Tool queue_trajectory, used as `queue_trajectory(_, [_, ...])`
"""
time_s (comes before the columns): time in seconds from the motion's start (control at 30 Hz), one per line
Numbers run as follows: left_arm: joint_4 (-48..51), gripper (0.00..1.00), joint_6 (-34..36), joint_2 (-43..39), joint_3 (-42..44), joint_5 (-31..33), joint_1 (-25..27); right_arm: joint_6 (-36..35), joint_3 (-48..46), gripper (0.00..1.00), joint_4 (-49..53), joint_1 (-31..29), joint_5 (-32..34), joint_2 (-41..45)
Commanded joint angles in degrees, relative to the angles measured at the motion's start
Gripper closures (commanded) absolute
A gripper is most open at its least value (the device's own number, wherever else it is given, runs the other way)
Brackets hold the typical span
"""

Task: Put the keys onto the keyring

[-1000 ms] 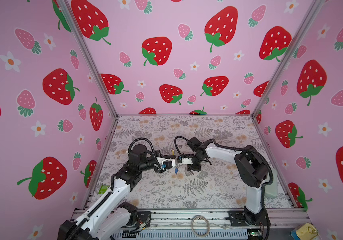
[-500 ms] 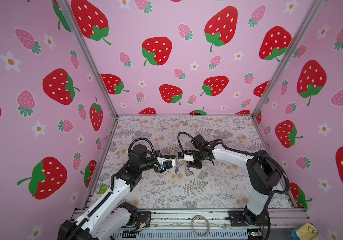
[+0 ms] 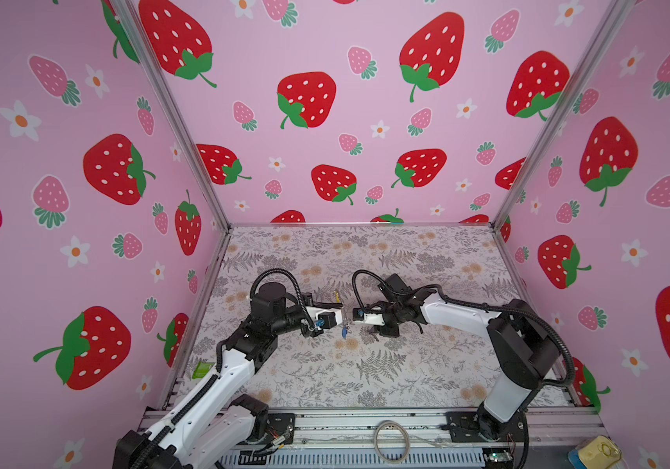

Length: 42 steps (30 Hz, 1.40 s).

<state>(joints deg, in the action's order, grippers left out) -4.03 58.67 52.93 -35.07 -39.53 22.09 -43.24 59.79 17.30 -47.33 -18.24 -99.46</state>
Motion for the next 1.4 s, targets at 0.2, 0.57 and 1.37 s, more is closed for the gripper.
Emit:
queue_trajectory(0.2, [-1.0,1.0,0.3,-0.3,0.6,-0.8,-0.5,-2.6,-0.1,0.68,-0.3,-1.1,-0.4,-1.9])
queue_trajectory(0.57, [-0.9,1.0,0.4,-0.5,0.7,-0.7,-0.6,-2.2,0.2,0.68,-0.4,-1.8,0.5,-4.0])
queue_trajectory(1.37, [-0.8,1.0,0.4,-0.3,0.9,-0.8,-0.7,-0.5,2.8,0.8,0.1,-2.2,1.7,-6.6])
